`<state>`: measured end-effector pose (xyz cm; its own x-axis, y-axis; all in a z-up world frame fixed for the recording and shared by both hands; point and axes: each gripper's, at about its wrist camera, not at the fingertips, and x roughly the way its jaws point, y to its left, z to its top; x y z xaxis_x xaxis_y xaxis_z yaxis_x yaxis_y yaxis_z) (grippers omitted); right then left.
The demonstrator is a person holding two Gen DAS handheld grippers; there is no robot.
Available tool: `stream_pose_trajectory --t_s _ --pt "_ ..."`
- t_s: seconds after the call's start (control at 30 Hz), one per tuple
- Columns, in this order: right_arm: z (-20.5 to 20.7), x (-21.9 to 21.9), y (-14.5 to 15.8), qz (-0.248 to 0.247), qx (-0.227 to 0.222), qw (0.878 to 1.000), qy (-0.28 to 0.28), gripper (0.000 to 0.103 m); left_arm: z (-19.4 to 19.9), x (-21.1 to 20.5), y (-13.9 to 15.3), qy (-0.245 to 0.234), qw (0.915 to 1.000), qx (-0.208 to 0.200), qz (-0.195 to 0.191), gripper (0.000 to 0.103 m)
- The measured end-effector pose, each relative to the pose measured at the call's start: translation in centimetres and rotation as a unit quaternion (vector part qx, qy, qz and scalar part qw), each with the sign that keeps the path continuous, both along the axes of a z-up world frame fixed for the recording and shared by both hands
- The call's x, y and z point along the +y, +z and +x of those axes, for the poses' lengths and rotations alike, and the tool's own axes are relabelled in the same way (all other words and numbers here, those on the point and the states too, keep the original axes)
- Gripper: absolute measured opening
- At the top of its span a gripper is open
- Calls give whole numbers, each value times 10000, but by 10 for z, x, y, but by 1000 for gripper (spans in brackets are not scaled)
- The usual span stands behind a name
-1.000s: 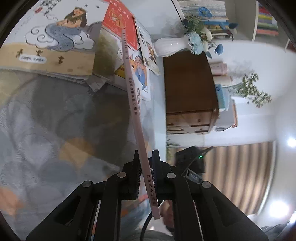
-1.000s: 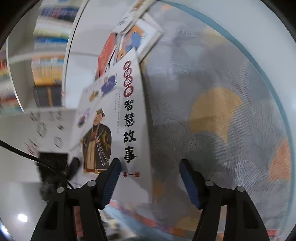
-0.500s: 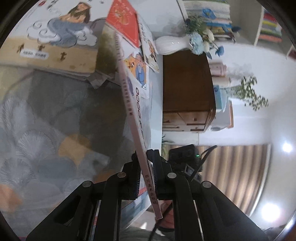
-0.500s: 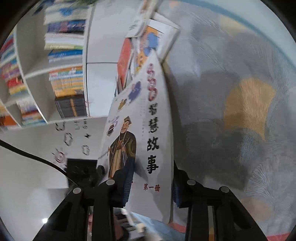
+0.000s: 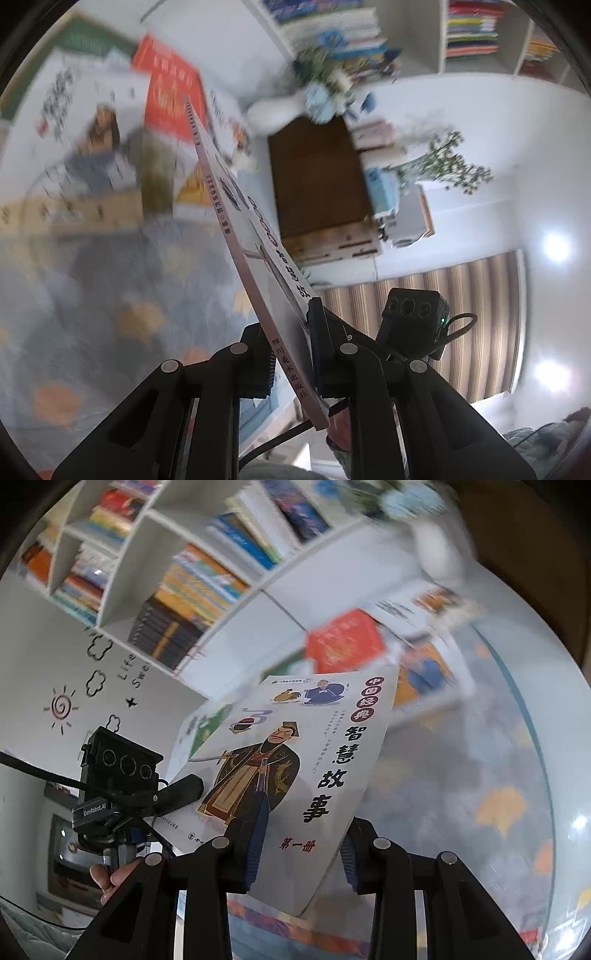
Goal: Organize books
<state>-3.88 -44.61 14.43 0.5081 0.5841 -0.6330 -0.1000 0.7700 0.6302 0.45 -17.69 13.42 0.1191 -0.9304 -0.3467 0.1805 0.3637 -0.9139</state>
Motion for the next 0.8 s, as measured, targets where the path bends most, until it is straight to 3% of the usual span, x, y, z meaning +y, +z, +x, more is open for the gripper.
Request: stream_pose_trajectory --t_s 0.2,0.33,0.6,0.8 --pt "29 69 29 -21 -388 9982 447 36 6 78 34 527 9978 -401 -11 12" --pt "56 132 42 -133 -597 9945 854 37 11 133 46 901 9938 -598 241 12" --pt "107 288 49 -485 -952 9804 1654 37 31 261 46 1590 9828 -692 635 13" --pt "146 364 29 -429 -791 9791 1822 37 56 331 31 1834 9771 -648 861 14"
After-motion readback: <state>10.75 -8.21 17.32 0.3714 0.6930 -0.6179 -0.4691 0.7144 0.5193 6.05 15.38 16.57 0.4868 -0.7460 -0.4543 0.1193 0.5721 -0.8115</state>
